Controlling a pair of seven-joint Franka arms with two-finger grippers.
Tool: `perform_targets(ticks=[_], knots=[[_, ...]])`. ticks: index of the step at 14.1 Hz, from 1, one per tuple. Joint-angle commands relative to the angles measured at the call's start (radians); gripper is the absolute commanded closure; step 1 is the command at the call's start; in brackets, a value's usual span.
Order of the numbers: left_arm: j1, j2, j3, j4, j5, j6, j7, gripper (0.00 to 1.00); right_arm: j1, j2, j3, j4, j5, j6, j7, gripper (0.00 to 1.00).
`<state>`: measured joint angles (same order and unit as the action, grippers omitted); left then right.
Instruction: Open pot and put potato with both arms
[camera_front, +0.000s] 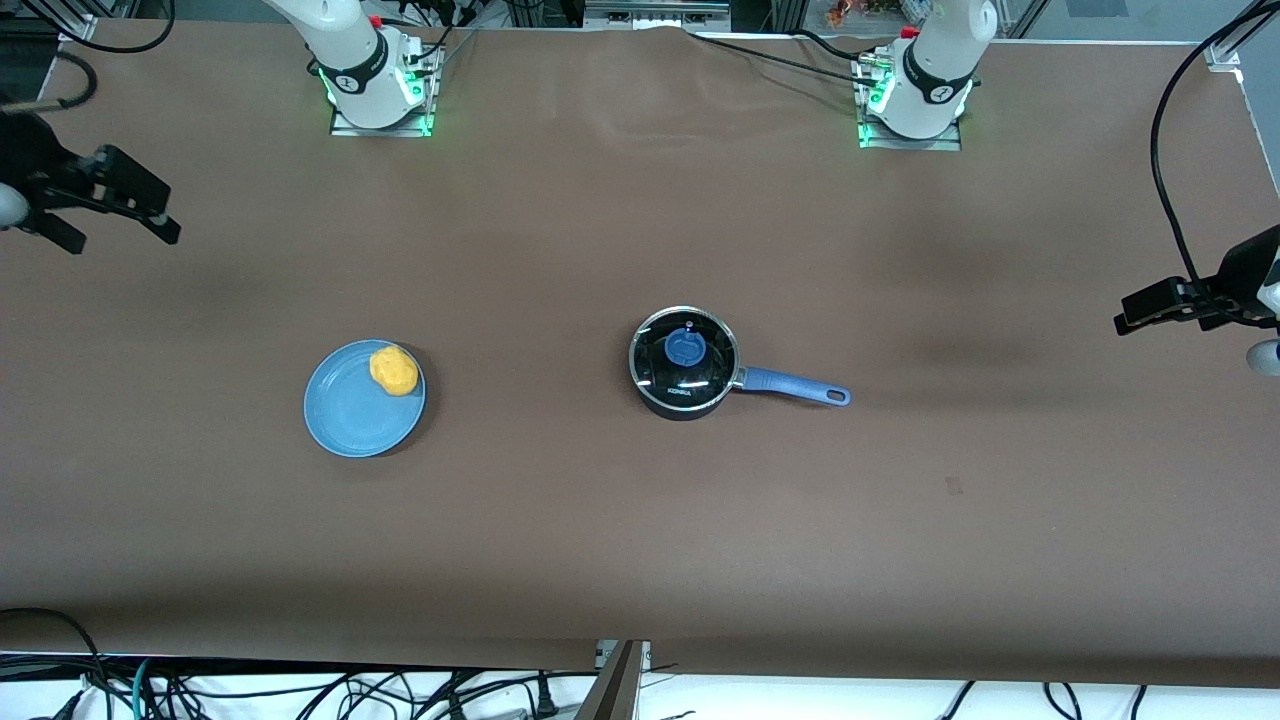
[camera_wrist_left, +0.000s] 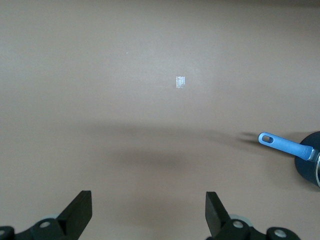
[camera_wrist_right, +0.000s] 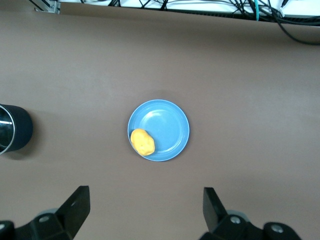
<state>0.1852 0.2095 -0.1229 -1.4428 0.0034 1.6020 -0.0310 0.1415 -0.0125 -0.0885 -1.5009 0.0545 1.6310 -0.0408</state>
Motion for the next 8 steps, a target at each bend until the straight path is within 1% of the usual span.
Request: perform_targets(ticks=[1,4,6,7,8], knots=[[-0.018,0.028,-0.007,0.038,-0.026,-0.033,0.005,0.0,-0.005,0.005,-0.002,0.013,0.015,-0.014,-0.016,0.0],[-0.082,0.05,-0.006,0.045,-0.026,-0.031,-0.032,0.0,0.0,0.006,0.001,0.013,0.013,-0.01,-0.013,0.0],[-0.119,0.068,-0.008,0.048,-0.028,-0.025,-0.123,0.0,0.004,0.011,0.003,0.013,0.011,-0.011,-0.007,0.0],[-0.166,0.073,-0.006,0.048,-0.04,-0.021,-0.176,0.0,0.004,0.02,0.003,0.013,0.013,-0.011,-0.008,0.0],[-0.218,0.106,-0.004,0.053,-0.043,-0.007,-0.228,0.0,0.004,0.034,0.004,0.013,0.011,-0.007,-0.008,0.0]])
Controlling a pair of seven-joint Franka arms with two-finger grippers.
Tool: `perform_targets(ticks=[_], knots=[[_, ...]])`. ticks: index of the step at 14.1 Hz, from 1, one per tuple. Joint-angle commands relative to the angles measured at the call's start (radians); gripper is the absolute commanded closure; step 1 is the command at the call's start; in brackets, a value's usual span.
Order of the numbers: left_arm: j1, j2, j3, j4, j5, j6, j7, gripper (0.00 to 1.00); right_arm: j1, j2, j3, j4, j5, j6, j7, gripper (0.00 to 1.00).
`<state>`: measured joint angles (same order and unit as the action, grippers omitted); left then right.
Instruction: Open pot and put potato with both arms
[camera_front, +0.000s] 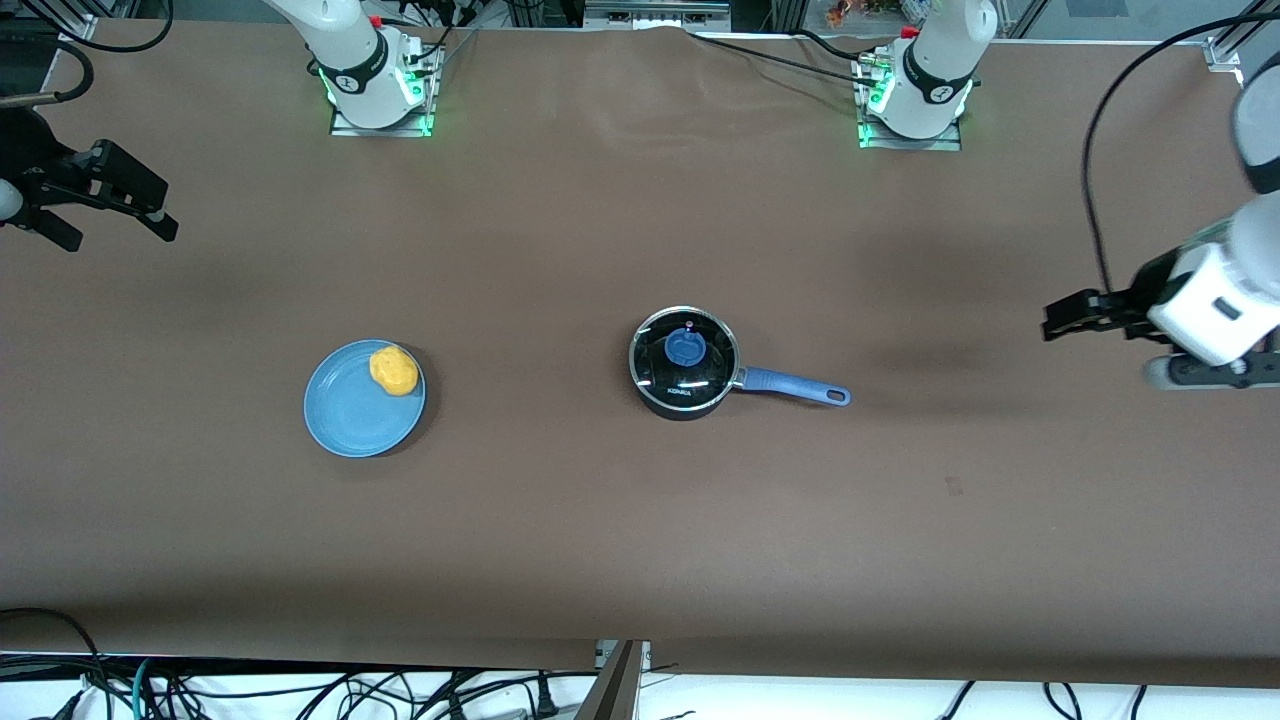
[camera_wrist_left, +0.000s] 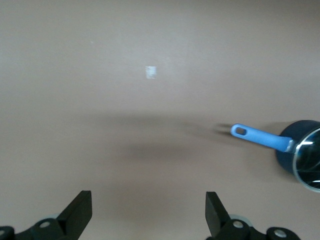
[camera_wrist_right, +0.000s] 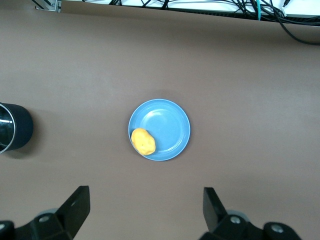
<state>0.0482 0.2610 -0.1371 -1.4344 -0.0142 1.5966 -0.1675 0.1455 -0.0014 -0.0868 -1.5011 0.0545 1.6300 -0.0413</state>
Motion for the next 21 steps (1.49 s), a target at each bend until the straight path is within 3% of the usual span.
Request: perform_targets(ticks=[1,4,9,12,15,18,21], knots=[[-0.137,0.085,0.01,0.045,-0.024,0.061,-0.171,0.0,0.003,0.049,0.004,0.013,0.008,-0.004,-0.005,0.0],[-0.269,0.167,0.01,0.046,-0.024,0.259,-0.421,0.0,0.006,0.116,0.01,0.013,0.007,-0.01,-0.003,0.0],[-0.436,0.331,0.016,0.051,0.005,0.506,-0.615,0.0,0.012,0.139,0.01,0.021,0.013,0.014,0.003,0.0],[-0.503,0.42,0.014,0.138,0.06,0.497,-0.651,0.0,0.012,0.127,0.009,0.021,-0.001,0.045,0.003,0.0],[-0.542,0.442,0.007,0.129,0.159,0.505,-0.673,0.0,0.009,0.138,0.009,0.013,-0.002,0.036,0.004,0.0],[-0.53,0.434,-0.091,0.078,0.261,0.508,-0.646,0.0,-0.004,0.149,0.001,0.002,0.001,0.025,-0.005,0.0],[-0.51,0.417,-0.148,0.026,0.276,0.508,-0.601,0.0,0.008,0.297,0.002,-0.001,-0.012,0.018,-0.012,0.0]])
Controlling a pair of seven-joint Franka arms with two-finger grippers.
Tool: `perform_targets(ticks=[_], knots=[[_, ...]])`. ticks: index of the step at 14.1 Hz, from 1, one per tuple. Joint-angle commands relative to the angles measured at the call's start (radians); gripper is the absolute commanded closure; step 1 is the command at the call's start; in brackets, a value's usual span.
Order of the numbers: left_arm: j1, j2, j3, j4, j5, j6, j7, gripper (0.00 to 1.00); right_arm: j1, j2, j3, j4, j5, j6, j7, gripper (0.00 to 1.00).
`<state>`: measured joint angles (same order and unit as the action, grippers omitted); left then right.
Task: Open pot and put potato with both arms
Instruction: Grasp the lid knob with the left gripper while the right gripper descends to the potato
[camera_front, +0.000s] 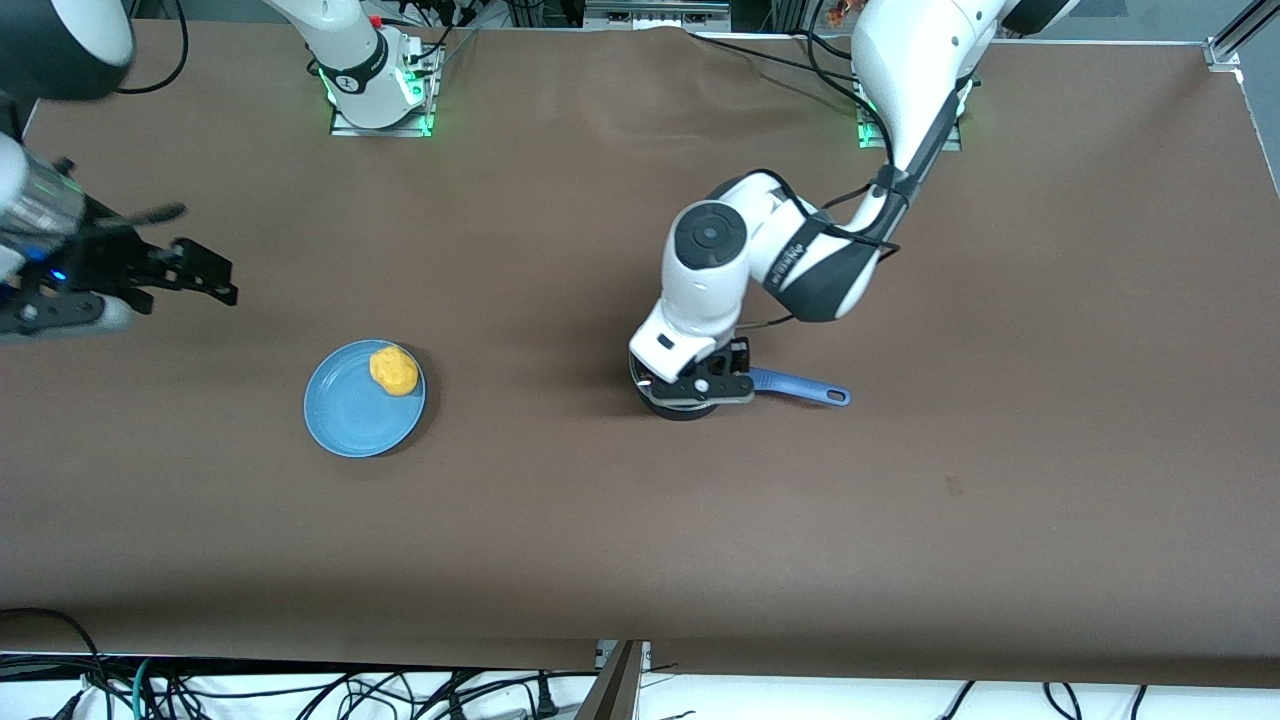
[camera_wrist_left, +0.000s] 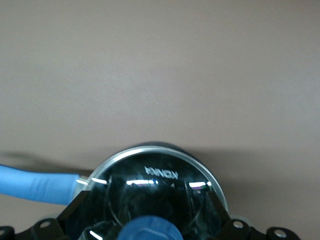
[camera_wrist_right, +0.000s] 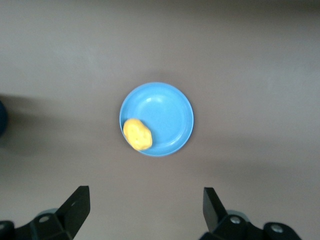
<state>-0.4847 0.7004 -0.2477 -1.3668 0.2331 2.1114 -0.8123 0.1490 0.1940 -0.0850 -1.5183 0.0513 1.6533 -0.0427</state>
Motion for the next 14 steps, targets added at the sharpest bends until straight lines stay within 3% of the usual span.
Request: perform_targets(ticks=[1,4,7,9,14], knots=[[0.026,-0.03,-0.042,-0.069,0.031,-0.005,0.068,0.0,0.011,0.125,0.005,0.018,-0.011,0.0,-0.008,0.0],[0.073,-0.082,-0.085,-0.153,0.032,0.009,0.157,0.0,0.047,0.266,0.008,0.027,-0.008,0.081,-0.009,0.0],[0.092,-0.088,-0.11,-0.172,0.032,0.009,0.196,0.0,0.125,0.34,0.008,0.015,-0.013,0.161,-0.026,0.0],[0.094,-0.09,-0.114,-0.192,0.04,0.03,0.197,0.0,0.135,0.37,0.008,0.0,-0.013,0.196,-0.119,0.0],[0.094,-0.088,-0.127,-0.236,0.075,0.102,0.197,0.0,0.127,0.38,0.007,-0.155,-0.008,0.371,-0.302,0.0]])
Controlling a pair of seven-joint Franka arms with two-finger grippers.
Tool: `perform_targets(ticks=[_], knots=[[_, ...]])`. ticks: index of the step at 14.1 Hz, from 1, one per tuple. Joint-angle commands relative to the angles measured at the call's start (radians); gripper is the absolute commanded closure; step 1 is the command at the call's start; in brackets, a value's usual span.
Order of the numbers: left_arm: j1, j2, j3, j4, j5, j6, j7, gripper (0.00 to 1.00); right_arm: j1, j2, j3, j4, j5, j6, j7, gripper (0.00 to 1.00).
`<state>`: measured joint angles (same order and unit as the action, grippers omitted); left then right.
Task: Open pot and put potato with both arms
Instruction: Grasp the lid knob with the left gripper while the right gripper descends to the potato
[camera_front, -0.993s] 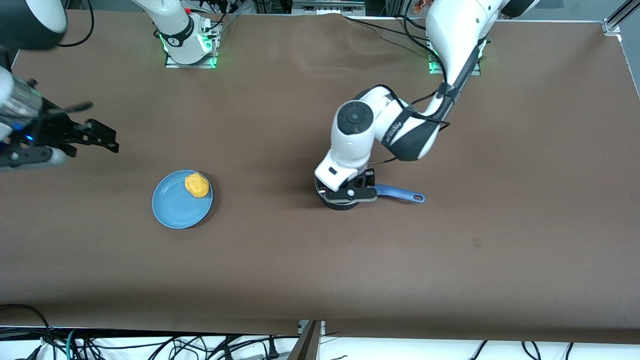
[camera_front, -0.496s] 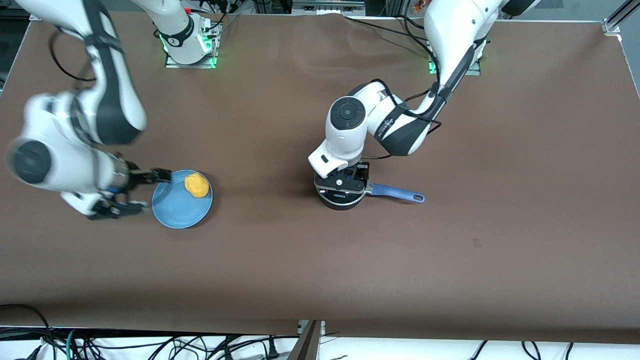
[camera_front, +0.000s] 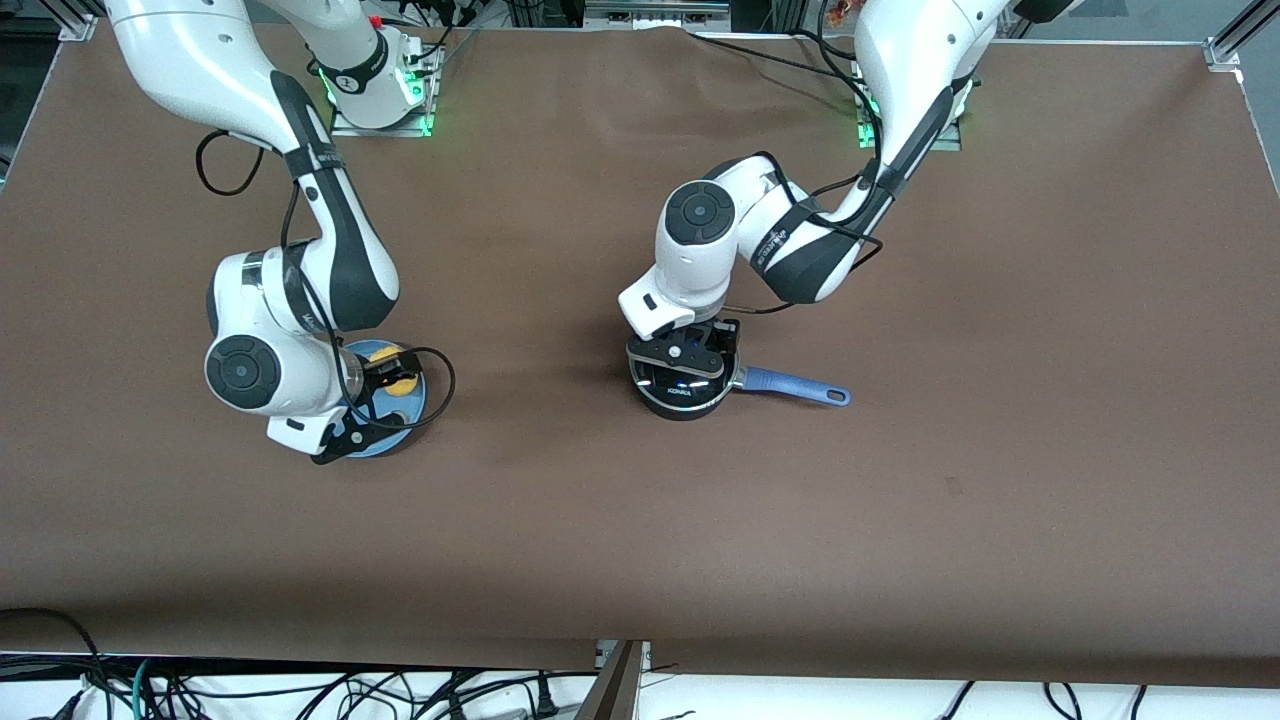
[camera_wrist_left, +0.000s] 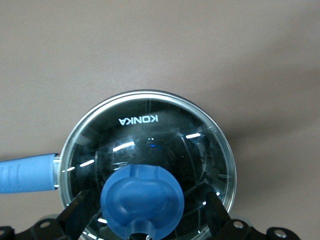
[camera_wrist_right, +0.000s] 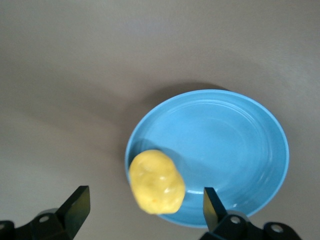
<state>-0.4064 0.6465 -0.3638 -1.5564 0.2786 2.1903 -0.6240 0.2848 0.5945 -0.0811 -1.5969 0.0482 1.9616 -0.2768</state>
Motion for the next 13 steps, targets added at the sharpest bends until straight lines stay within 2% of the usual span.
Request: perform_targets(ticks=[1,5,7,9,10,13], knots=[[0.017,-0.036,-0.012,-0.051,0.03,0.023,0.01,0.0,-0.01,-0.021,0.001,-0.101,-0.002,0.089,-0.094,0.0],[0.015,-0.034,-0.01,-0.063,0.031,0.04,0.049,0.01,-0.012,-0.03,0.0,-0.21,0.012,0.177,-0.097,0.0],[0.017,-0.036,-0.01,-0.065,0.03,0.04,0.049,0.22,-0.016,-0.032,0.0,-0.219,0.013,0.18,-0.096,0.0],[0.017,-0.034,-0.01,-0.064,0.03,0.04,0.049,0.31,-0.016,-0.03,0.0,-0.222,0.036,0.18,-0.096,0.02],[0.017,-0.034,-0.01,-0.062,0.03,0.04,0.05,0.34,-0.018,-0.029,-0.002,-0.222,0.057,0.18,-0.099,0.1],[0.017,-0.036,-0.01,-0.06,0.03,0.036,0.052,0.34,-0.024,-0.028,-0.002,-0.219,0.064,0.175,-0.094,0.4]])
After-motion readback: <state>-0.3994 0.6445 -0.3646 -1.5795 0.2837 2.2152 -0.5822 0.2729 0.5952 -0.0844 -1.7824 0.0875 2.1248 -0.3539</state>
